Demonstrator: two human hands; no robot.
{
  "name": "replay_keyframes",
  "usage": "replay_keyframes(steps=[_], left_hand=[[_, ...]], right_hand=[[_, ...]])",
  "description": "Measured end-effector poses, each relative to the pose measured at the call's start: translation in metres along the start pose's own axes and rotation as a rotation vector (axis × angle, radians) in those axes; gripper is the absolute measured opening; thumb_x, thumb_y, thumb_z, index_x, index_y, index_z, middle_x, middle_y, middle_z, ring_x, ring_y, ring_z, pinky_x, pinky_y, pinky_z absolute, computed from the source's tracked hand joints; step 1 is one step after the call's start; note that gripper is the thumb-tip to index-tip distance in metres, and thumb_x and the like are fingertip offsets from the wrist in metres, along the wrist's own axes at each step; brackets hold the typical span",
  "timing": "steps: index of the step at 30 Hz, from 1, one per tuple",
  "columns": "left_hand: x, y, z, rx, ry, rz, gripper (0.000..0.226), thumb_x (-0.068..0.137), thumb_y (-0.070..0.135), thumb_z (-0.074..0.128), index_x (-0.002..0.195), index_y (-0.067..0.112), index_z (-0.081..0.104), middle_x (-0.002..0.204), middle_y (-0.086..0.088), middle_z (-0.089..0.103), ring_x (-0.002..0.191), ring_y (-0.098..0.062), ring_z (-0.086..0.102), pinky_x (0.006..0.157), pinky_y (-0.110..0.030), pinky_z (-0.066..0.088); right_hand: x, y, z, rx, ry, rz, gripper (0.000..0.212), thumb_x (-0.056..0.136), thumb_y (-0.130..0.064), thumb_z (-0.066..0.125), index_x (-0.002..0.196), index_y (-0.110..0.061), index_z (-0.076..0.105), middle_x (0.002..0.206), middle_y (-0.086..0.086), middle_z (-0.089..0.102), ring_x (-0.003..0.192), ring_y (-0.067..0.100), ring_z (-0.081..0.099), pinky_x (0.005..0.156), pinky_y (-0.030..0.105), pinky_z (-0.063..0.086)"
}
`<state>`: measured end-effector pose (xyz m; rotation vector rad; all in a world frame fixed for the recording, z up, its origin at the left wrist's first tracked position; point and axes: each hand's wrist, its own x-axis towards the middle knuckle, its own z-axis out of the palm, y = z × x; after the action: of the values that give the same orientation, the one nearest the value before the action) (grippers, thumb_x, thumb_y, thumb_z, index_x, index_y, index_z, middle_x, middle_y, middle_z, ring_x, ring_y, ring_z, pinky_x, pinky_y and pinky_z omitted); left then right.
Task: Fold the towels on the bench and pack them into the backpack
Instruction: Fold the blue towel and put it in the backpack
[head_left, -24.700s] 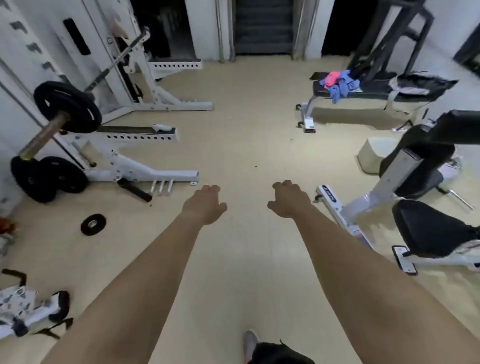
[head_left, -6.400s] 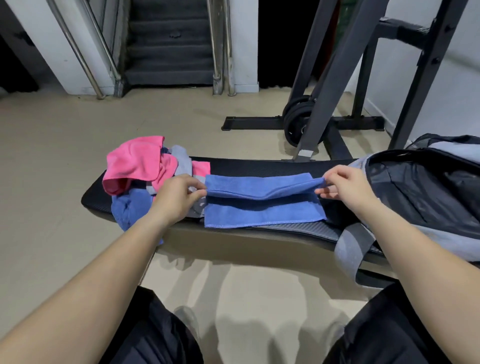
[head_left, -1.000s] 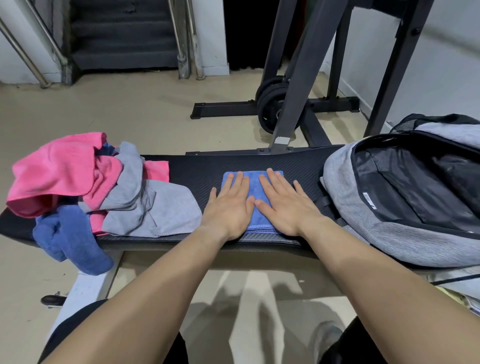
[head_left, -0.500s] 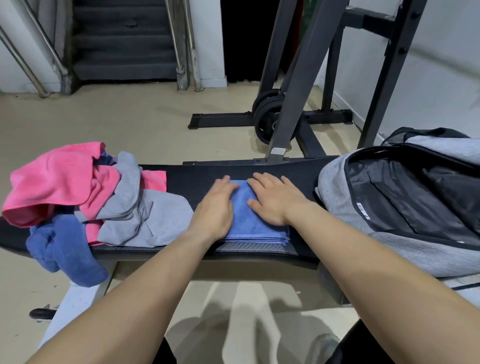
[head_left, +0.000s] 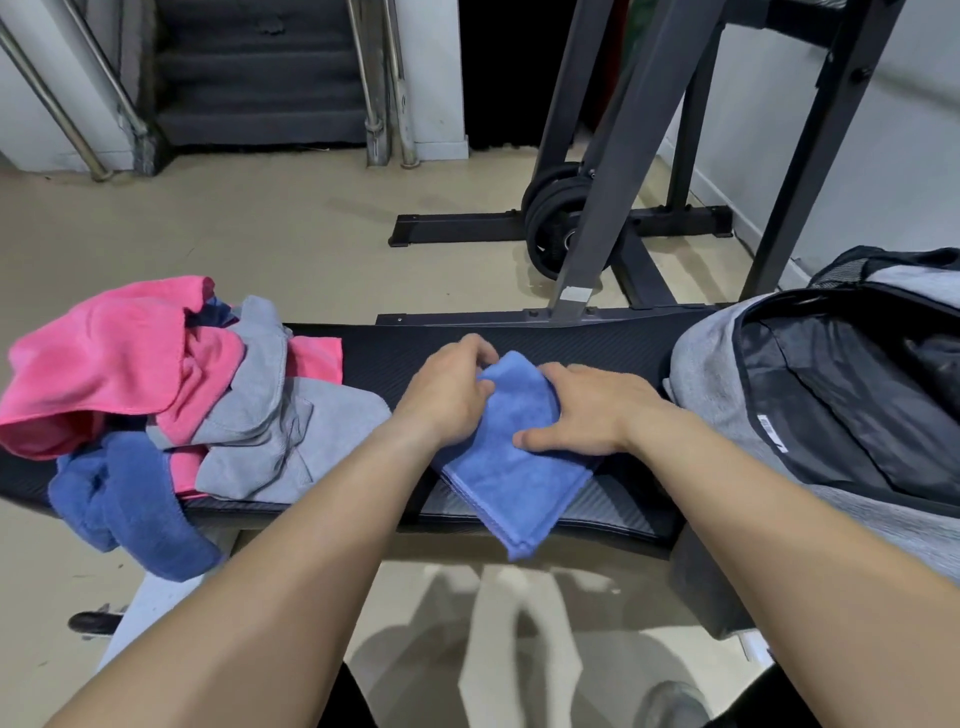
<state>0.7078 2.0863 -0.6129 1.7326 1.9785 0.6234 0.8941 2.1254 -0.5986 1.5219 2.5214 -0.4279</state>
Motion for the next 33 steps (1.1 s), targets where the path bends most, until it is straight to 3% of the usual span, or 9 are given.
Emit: replay_keyframes(steps=[3, 7, 13, 16, 19, 21, 24, 28, 33], left_hand=[[0.007, -0.005, 0.002, -0.104, -0.068, 0.148, 0.027, 0.091, 0.012, 0.065, 0.111, 0.030, 0.065, 0.106, 0.009, 0.068, 0.101, -0.012, 0.062, 0.096, -0.039, 0.049], [0.008, -0.002, 0.004, -0.143, -0.006, 0.146, 0.029, 0.092, 0.018, 0.065, 0.118, 0.031, 0.065, 0.108, 0.013, 0.069, 0.103, -0.010, 0.063, 0.097, -0.038, 0.049], [-0.030, -0.003, 0.040, 0.425, 0.142, -0.129, 0.050, 0.104, 0.049, 0.029, 0.142, 0.019, 0.041, 0.148, -0.004, 0.040, 0.132, -0.030, 0.037, 0.108, -0.046, 0.033], [-0.038, -0.009, 0.046, 0.464, 0.134, -0.138, 0.059, 0.102, 0.055, 0.021, 0.146, 0.018, 0.037, 0.154, -0.004, 0.031, 0.138, -0.030, 0.029, 0.116, -0.048, 0.023], [-0.039, -0.009, 0.037, 0.465, 0.109, -0.133, 0.058, 0.101, 0.056, 0.021, 0.142, 0.020, 0.040, 0.152, -0.004, 0.034, 0.137, -0.030, 0.030, 0.116, -0.049, 0.021], [-0.038, -0.005, 0.028, 0.432, 0.050, -0.135, 0.052, 0.099, 0.053, 0.028, 0.137, 0.020, 0.043, 0.146, -0.005, 0.039, 0.133, -0.031, 0.034, 0.114, -0.046, 0.024], [-0.038, 0.004, 0.003, 0.261, -0.100, -0.174, 0.040, 0.088, 0.047, 0.052, 0.119, 0.023, 0.049, 0.128, -0.004, 0.046, 0.122, -0.029, 0.039, 0.104, -0.043, 0.037], [-0.042, 0.007, -0.021, 0.102, -0.184, -0.073, 0.028, 0.078, 0.025, 0.063, 0.092, 0.028, 0.040, 0.091, 0.005, 0.059, 0.091, -0.024, 0.056, 0.078, -0.038, 0.045], [-0.045, 0.003, -0.029, 0.152, -0.248, -0.110, 0.041, 0.080, 0.041, 0.075, 0.108, 0.021, 0.053, 0.096, 0.008, 0.059, 0.094, -0.018, 0.058, 0.080, -0.031, 0.045]], right_hand=[[-0.001, -0.002, -0.002, 0.062, 0.141, -0.044, 0.112, 0.066, -0.073, 0.067, 0.155, -0.027, 0.017, 0.148, -0.001, 0.033, 0.136, 0.024, 0.037, 0.101, 0.045, 0.042], [0.013, -0.003, 0.007, 0.078, 0.245, -0.252, 0.076, 0.097, -0.047, 0.045, 0.160, -0.021, 0.012, 0.166, -0.002, 0.015, 0.151, 0.021, 0.016, 0.121, 0.042, 0.022], [0.025, 0.005, 0.034, 0.045, 0.064, -0.143, 0.064, 0.104, -0.052, 0.018, 0.160, -0.031, -0.006, 0.167, -0.014, -0.009, 0.154, 0.012, -0.009, 0.125, 0.046, -0.002], [0.024, 0.002, 0.033, 0.047, 0.054, -0.115, 0.065, 0.104, -0.053, 0.017, 0.160, -0.031, -0.007, 0.167, -0.013, -0.010, 0.154, 0.013, -0.012, 0.124, 0.047, -0.004], [0.022, -0.001, 0.028, 0.083, 0.047, -0.104, 0.066, 0.103, -0.054, 0.024, 0.161, -0.029, 0.005, 0.168, -0.009, 0.000, 0.155, 0.015, -0.002, 0.125, 0.047, 0.000], [0.016, -0.001, 0.018, 0.172, 0.057, -0.108, 0.064, 0.100, -0.051, 0.040, 0.157, -0.025, 0.026, 0.164, -0.005, 0.023, 0.151, 0.017, 0.020, 0.124, 0.045, 0.013], [0.000, 0.004, 0.005, 0.298, 0.063, -0.103, 0.051, 0.084, -0.037, 0.065, 0.131, -0.027, 0.050, 0.135, -0.005, 0.052, 0.125, 0.018, 0.050, 0.099, 0.034, 0.040], [-0.020, 0.010, -0.003, 0.355, 0.015, -0.089, 0.051, 0.072, -0.023, 0.077, 0.114, -0.031, 0.049, 0.106, -0.006, 0.057, 0.093, 0.013, 0.055, 0.066, 0.025, 0.040], [-0.022, 0.007, -0.009, 0.269, -0.008, -0.053, 0.026, 0.078, -0.028, 0.079, 0.089, -0.032, 0.055, 0.097, -0.009, 0.060, 0.091, 0.014, 0.057, 0.065, 0.026, 0.040]])
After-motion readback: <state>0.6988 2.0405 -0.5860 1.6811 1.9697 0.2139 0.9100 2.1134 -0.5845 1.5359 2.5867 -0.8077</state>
